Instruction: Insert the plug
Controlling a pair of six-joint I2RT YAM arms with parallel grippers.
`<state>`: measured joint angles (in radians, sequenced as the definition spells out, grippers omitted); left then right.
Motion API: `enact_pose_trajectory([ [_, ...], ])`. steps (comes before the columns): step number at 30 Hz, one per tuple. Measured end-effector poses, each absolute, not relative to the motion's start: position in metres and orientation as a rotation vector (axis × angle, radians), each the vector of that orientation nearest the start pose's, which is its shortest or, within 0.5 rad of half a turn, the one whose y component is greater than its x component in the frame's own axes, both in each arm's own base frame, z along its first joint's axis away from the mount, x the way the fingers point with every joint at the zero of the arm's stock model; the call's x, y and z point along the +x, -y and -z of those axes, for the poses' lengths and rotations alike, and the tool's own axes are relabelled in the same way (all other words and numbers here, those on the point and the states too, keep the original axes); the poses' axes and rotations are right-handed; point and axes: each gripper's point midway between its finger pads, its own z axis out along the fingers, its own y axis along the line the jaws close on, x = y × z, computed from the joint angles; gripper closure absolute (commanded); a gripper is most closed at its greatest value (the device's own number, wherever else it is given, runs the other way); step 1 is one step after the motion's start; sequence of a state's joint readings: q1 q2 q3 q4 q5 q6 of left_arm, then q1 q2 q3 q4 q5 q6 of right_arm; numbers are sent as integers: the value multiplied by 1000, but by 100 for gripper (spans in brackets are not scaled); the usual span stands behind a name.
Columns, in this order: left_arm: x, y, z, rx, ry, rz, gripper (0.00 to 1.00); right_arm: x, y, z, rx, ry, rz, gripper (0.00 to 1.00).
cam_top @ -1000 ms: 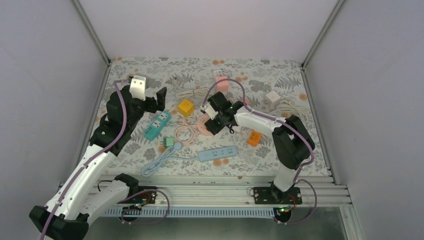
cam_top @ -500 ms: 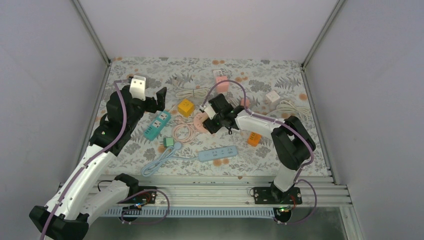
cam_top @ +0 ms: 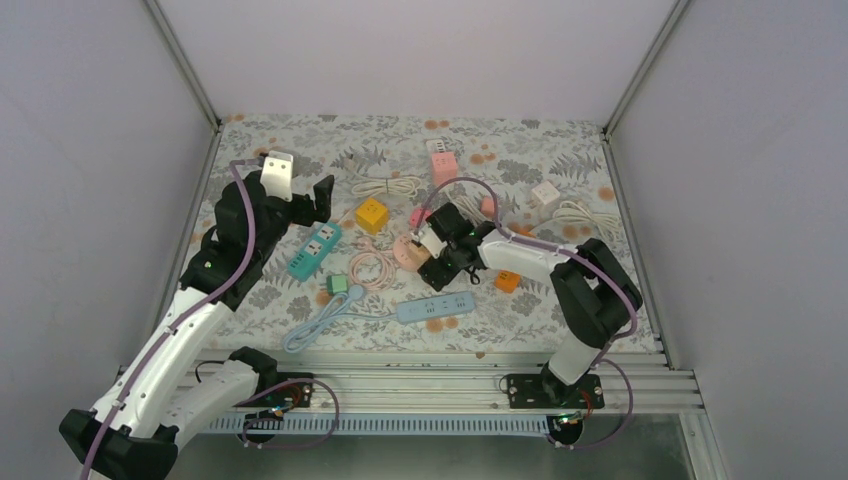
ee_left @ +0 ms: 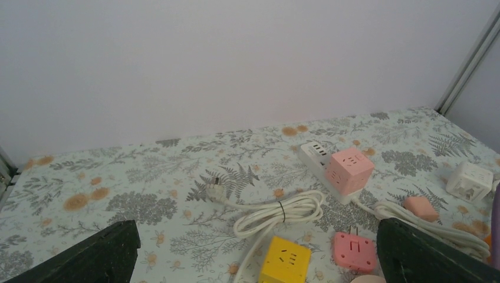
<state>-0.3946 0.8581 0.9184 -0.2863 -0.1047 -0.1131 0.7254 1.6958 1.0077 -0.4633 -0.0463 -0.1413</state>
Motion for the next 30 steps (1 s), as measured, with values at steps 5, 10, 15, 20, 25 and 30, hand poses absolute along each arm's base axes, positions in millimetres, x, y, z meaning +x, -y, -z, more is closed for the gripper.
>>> enact_pose_trajectory([
  [5, 309, 109, -333, 179, -1796, 269, 0, 276, -254, -54, -1144, -2476, -227, 4],
  [10, 308, 109, -334, 178, -1793, 270, 0, 300, -250, -123, -900, -2322, -206, 5],
  [15, 306, 108, -338, 172, -1778, 275, 0, 325, -220, -186, -474, -2235, -225, 14],
  [20, 304, 107, -344, 168, -1757, 280, 0, 335, -175, -181, -54, -2291, -198, 25],
  [25, 304, 107, -345, 167, -1752, 282, 0, 320, -151, -127, 121, -2432, -140, 26],
  [30, 304, 107, -346, 167, -1751, 282, 0, 311, -148, -83, 190, -2551, -105, 22],
])
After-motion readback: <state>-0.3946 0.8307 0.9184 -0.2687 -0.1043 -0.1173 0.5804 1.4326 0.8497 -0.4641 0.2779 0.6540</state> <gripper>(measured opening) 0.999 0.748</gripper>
